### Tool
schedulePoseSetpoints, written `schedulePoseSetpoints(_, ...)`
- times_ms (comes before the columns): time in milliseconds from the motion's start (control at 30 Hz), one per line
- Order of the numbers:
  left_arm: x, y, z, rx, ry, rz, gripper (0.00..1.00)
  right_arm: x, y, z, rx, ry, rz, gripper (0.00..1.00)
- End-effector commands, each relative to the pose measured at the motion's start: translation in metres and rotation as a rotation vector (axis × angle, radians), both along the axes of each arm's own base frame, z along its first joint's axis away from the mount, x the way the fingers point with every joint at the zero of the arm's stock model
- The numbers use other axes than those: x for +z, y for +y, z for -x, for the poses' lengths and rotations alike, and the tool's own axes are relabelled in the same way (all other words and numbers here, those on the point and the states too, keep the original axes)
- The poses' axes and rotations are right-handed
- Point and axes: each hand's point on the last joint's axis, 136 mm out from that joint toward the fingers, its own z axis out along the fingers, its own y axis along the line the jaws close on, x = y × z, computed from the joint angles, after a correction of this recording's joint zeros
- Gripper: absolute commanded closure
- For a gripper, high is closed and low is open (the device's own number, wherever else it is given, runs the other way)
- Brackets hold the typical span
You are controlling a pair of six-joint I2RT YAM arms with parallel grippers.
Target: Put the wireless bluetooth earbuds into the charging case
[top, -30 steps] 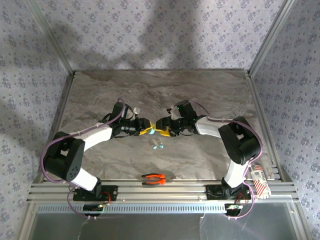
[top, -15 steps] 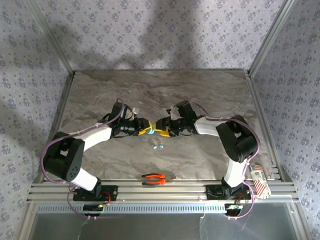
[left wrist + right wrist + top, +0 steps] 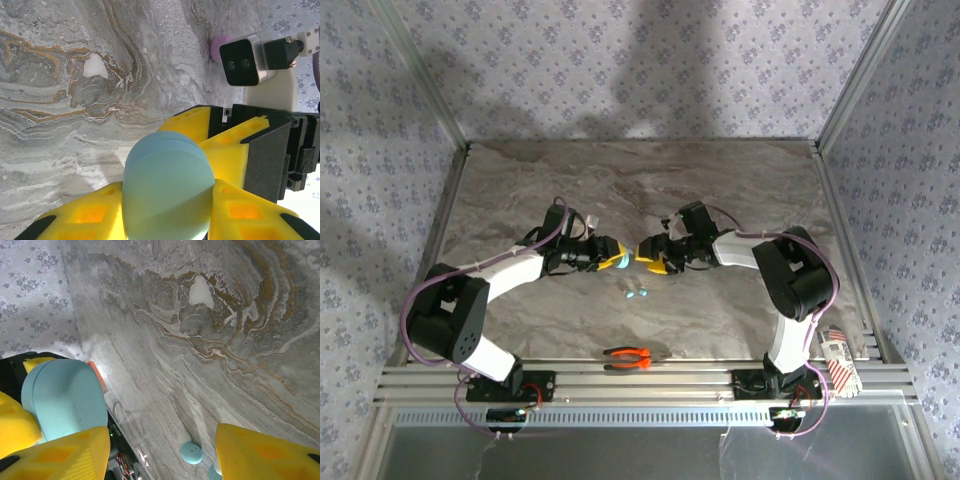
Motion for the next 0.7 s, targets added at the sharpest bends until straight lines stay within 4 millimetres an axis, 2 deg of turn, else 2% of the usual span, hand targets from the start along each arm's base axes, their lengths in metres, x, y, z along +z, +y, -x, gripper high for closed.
schedulePoseSetpoints(0, 0.005, -0.003, -0.002, -0.017, -0.013, 0.004, 0.65, 0.026, 0.000, 0.001, 0.022, -0.060, -0.037, 0.40)
schedulePoseSetpoints(100, 0.005, -0.003, -0.003, -0.017, -0.015, 0.005, 0.65, 0.035, 0.011, 0.007, 0.076, -0.086, -0.064, 0.40)
schedulePoseSetpoints(267, 0.007, -0.004, -0.004, -0.013, -0.017, 0.008, 0.65, 0.032, 0.022, 0.015, 0.104, -0.084, -0.080, 0.39)
schedulePoseSetpoints(467, 0.008, -0.004, -0.004, -0.014, -0.015, 0.009, 0.64, 0.033, 0.030, 0.018, 0.110, -0.085, -0.114, 0.39)
schedulePoseSetpoints(667, 0.008, -0.004, -0.004, -0.015, -0.015, 0.011, 0.65, 0.028, 0.029, 0.018, 0.097, -0.080, -0.102, 0.40)
